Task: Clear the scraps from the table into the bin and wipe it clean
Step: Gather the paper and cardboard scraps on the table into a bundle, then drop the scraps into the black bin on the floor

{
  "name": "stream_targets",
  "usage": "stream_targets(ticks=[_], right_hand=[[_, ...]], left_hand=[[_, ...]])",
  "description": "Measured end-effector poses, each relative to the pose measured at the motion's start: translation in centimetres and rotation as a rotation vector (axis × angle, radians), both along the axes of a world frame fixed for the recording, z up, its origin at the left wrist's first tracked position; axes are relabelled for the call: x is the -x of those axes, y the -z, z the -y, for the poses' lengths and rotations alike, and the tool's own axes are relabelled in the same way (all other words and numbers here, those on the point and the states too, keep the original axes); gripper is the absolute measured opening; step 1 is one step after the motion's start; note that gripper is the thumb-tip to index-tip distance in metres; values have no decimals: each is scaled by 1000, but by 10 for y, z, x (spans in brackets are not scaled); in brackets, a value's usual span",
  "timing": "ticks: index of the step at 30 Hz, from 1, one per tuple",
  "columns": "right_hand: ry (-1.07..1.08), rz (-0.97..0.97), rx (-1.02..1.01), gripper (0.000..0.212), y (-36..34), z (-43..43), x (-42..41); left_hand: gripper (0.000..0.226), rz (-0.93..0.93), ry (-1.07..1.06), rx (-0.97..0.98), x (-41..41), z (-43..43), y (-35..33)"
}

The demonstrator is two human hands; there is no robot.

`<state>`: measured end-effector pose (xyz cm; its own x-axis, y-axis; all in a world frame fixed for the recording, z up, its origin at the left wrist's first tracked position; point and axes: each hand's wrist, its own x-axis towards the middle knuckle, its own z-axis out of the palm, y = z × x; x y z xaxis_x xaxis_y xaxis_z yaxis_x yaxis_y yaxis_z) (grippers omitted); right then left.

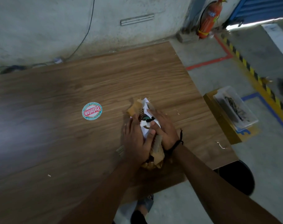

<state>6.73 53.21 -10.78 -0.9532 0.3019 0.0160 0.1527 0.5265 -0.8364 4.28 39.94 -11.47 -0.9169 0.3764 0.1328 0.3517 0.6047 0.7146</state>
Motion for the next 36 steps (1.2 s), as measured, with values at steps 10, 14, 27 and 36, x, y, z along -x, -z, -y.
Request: stream_targets(ticks=[10, 14, 27, 36], right_hand=[[211, -75, 756, 41, -17, 20, 16], [221, -98, 922, 51, -21, 28, 33], [352, -120, 1025, 9, -96, 35, 77], [306, -105, 1004, 15, -146, 49, 96]], left_hand=[[44, 377, -36, -622, 23, -29, 9], [33, 580, -19, -979, 34, -28, -5], [27, 508, -54, -1135, 79, -23, -88], [24, 399, -123, -1035, 91, -9, -152]])
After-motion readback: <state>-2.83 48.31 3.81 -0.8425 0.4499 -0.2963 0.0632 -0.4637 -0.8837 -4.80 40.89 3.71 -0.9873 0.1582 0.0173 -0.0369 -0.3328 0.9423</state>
